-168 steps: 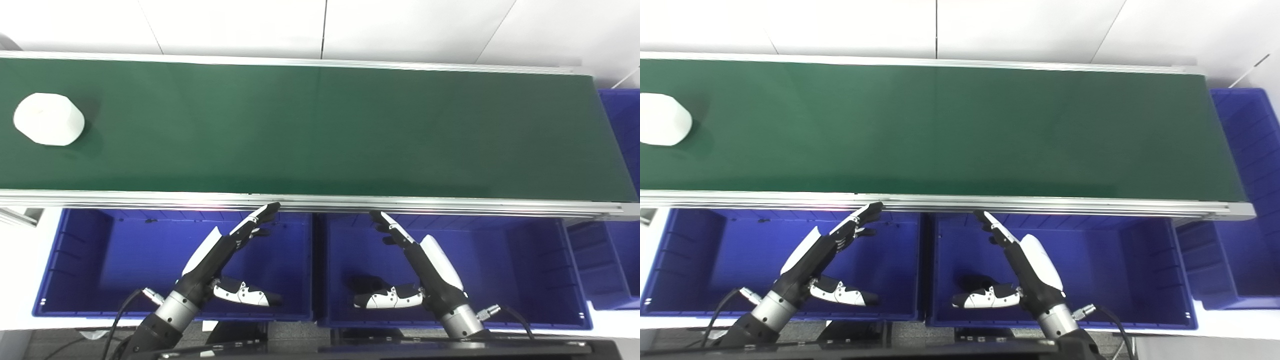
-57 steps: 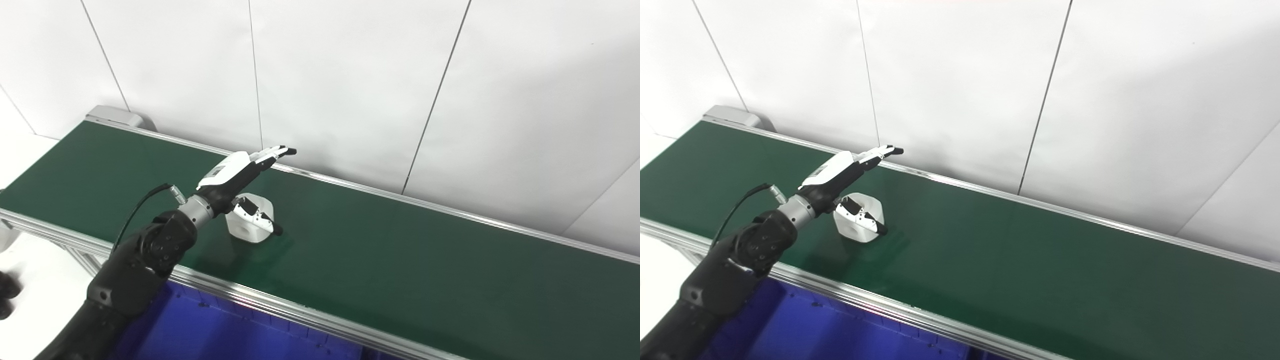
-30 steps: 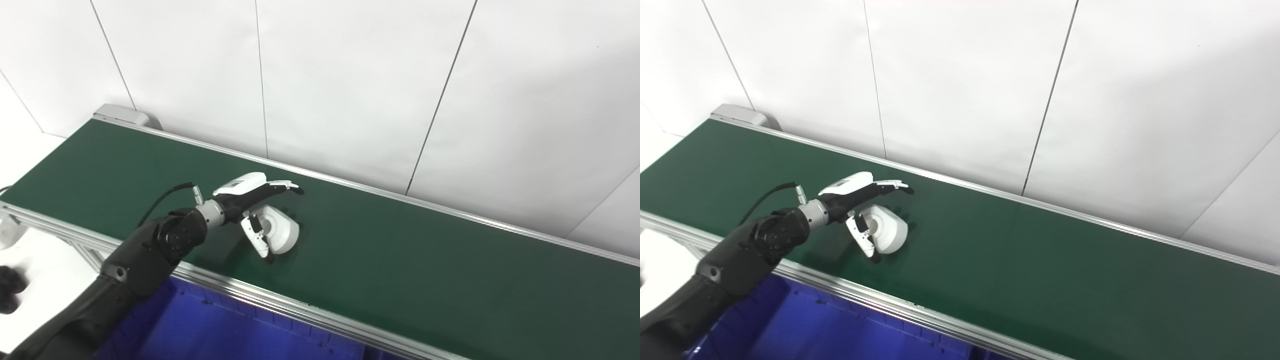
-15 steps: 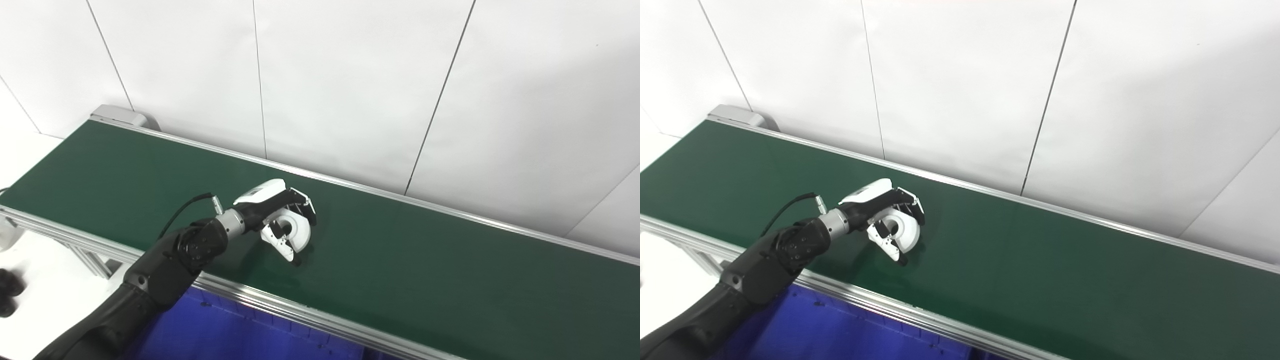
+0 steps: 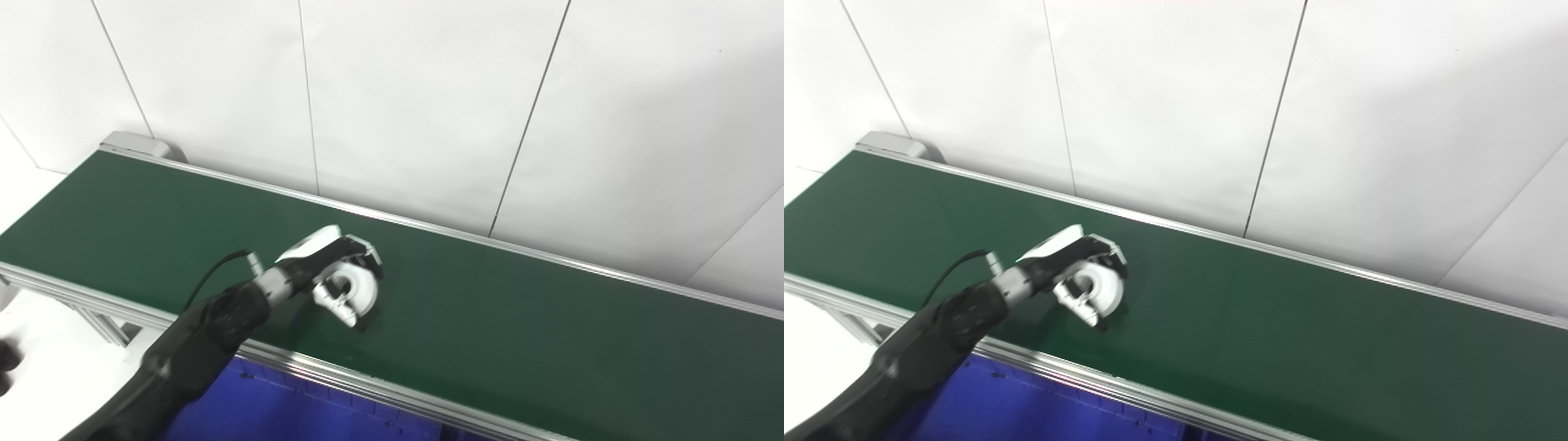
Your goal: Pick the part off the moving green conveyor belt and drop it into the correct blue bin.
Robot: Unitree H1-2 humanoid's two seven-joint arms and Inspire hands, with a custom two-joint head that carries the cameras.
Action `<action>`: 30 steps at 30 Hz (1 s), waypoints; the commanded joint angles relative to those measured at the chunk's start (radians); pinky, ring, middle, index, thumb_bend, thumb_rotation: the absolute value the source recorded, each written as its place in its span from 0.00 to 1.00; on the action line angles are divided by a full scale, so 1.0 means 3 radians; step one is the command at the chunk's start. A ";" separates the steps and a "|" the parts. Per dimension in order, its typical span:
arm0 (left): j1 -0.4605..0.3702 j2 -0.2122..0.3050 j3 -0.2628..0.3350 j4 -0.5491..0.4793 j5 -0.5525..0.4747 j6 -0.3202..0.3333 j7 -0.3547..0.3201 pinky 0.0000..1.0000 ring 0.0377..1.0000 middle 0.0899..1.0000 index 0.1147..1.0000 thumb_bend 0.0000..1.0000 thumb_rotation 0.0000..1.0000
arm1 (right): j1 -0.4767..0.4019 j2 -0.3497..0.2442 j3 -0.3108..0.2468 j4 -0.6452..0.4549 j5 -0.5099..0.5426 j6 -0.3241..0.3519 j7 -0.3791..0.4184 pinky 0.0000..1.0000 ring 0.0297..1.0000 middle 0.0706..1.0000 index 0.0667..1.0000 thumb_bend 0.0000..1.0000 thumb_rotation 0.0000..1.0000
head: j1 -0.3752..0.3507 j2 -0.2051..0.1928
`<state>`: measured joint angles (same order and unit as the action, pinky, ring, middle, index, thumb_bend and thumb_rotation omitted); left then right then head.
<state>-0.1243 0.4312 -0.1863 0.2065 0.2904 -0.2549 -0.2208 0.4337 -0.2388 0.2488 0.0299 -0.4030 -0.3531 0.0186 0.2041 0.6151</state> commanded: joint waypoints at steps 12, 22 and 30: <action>0.0582 0.0033 0.0299 -0.1020 -0.0664 -0.0399 -0.0089 0.47 0.42 0.46 0.46 0.50 0.00 | 0.0103 0.0058 -0.0005 -0.0370 0.0019 0.0018 0.0018 0.82 0.89 0.90 0.94 0.92 0.28 | -0.0485 0.0453; 0.1140 -0.0026 0.0231 -0.1086 -0.0635 -0.0516 -0.0144 0.46 0.41 0.46 0.46 0.50 0.00 | 0.0105 0.0103 0.0008 -0.0614 -0.0072 0.0197 0.0080 0.81 0.87 0.90 0.94 0.90 0.38 | -0.0716 0.0913; 0.1379 -0.0097 0.0004 -0.0965 -0.0521 -0.0493 -0.0252 0.47 0.41 0.45 0.46 0.50 0.00 | 0.0081 0.0172 0.0009 -0.0859 -0.0218 0.0426 0.0120 0.74 0.84 0.89 0.92 0.91 0.39 | -0.0895 0.1145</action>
<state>0.2940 0.4022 -0.1867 -0.0789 0.1283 -0.3701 -0.2963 0.4634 -0.1954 0.2530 -0.1878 -0.4608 -0.2390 0.0605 -0.0658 0.9586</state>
